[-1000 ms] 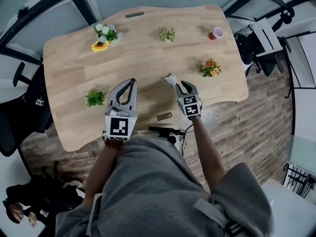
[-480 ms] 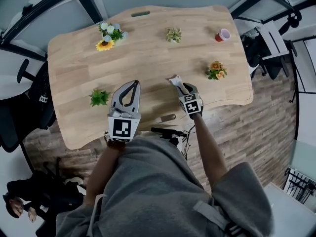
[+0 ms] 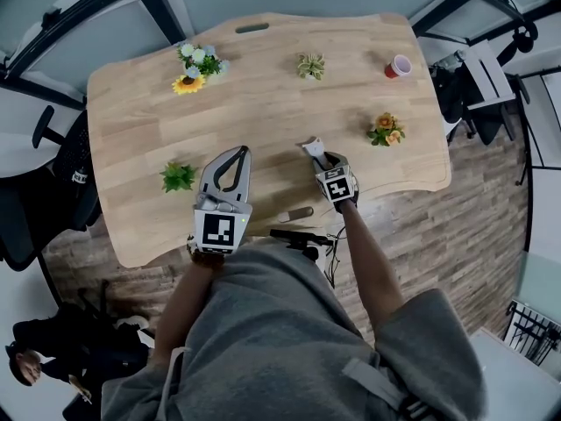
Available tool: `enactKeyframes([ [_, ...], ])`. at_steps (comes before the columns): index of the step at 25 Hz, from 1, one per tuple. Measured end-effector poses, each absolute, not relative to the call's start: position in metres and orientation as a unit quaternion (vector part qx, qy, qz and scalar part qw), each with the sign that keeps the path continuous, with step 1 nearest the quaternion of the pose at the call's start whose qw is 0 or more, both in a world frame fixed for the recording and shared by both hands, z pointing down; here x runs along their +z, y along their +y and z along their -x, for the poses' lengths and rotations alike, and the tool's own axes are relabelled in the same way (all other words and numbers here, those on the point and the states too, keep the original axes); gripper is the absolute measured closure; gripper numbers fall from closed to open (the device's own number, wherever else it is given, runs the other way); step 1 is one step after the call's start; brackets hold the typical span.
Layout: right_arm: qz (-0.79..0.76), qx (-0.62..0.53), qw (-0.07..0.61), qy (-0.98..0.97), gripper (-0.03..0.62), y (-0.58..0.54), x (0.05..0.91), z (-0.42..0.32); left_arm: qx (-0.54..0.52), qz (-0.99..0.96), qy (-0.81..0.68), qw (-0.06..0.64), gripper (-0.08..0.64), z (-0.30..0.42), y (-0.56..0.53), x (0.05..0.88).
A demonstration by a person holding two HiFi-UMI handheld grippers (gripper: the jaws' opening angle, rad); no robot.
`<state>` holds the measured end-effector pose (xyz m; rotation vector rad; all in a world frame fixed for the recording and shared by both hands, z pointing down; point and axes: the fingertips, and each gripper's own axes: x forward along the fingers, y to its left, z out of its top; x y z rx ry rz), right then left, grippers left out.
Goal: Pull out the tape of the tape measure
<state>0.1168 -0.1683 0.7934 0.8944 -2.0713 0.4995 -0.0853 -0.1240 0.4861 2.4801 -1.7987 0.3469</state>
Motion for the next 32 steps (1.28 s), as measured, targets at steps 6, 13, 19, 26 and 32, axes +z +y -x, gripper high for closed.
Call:
enactKeyframes([
  [6,-0.362,0.203,0.4,-0.817,0.449,-0.168,0.795,-0.115,0.112,-0.805,-0.582,0.027,0.551,0.089,-0.127,0.487],
  [13,-0.362,0.206,0.412,-0.811,0.451,-0.166,0.795,-0.111,0.107,-0.805,-0.584,0.024,0.552,0.09,-0.126,0.482],
  [19,-0.376,0.2,0.402,-0.81,0.454,-0.176,0.771,-0.112,0.093,-0.808,-0.581,0.018,0.552,0.087,-0.127,0.476],
  [26,-0.396,0.185,0.375,-0.818,0.457,-0.183,0.734,-0.109,0.078,-0.815,-0.574,0.012,0.552,0.083,-0.128,0.467],
  [32,-0.411,0.159,0.326,-0.836,0.459,-0.187,0.679,-0.1,0.068,-0.821,-0.566,0.005,0.552,0.079,-0.133,0.462],
])
